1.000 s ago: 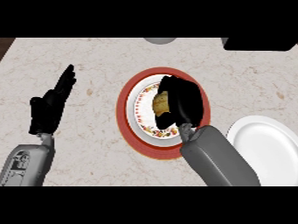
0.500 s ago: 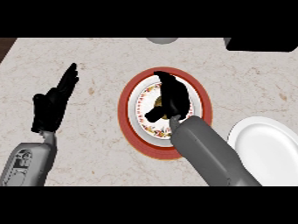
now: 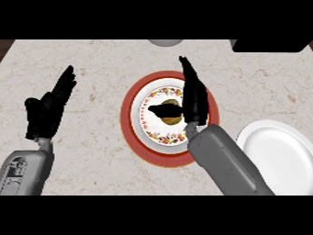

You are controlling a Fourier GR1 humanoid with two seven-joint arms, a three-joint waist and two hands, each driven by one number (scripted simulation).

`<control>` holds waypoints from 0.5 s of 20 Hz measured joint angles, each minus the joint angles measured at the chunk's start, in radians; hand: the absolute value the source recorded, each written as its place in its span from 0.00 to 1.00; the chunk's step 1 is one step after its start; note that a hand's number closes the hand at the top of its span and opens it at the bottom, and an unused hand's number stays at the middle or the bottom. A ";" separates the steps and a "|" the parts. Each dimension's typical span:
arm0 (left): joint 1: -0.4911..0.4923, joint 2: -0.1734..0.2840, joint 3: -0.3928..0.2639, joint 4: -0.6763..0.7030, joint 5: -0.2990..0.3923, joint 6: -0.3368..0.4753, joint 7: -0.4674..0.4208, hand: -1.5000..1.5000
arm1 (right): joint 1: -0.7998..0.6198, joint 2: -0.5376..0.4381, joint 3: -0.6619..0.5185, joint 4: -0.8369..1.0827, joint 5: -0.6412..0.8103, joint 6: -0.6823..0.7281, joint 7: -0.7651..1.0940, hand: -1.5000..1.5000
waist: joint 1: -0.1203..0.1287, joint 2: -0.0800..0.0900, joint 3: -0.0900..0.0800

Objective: Pick the squash from the plate and place it in the plate

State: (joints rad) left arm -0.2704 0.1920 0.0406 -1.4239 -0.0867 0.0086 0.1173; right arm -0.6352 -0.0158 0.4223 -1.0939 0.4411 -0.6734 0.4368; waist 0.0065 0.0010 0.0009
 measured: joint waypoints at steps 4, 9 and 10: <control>0.028 -0.008 -0.003 -0.031 -0.009 0.013 0.010 0.50 | 0.100 -0.063 -0.064 -0.147 -0.040 -0.023 -0.016 0.00 | -0.014 -0.005 0.000; 0.029 0.005 0.015 -0.021 -0.002 0.003 0.006 0.50 | 0.288 -0.185 -0.134 -0.393 -0.112 0.015 -0.034 0.00 | -0.025 -0.006 -0.001; 0.027 0.009 0.018 -0.014 0.001 -0.004 0.000 0.50 | 0.330 -0.207 -0.152 -0.429 -0.138 0.028 -0.055 0.00 | -0.024 -0.005 -0.001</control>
State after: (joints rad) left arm -0.2430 0.2006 0.0582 -1.4382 -0.0862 0.0045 0.1168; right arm -0.3053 -0.2232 0.2703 -1.5225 0.3035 -0.6450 0.3820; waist -0.0178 -0.0043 0.0001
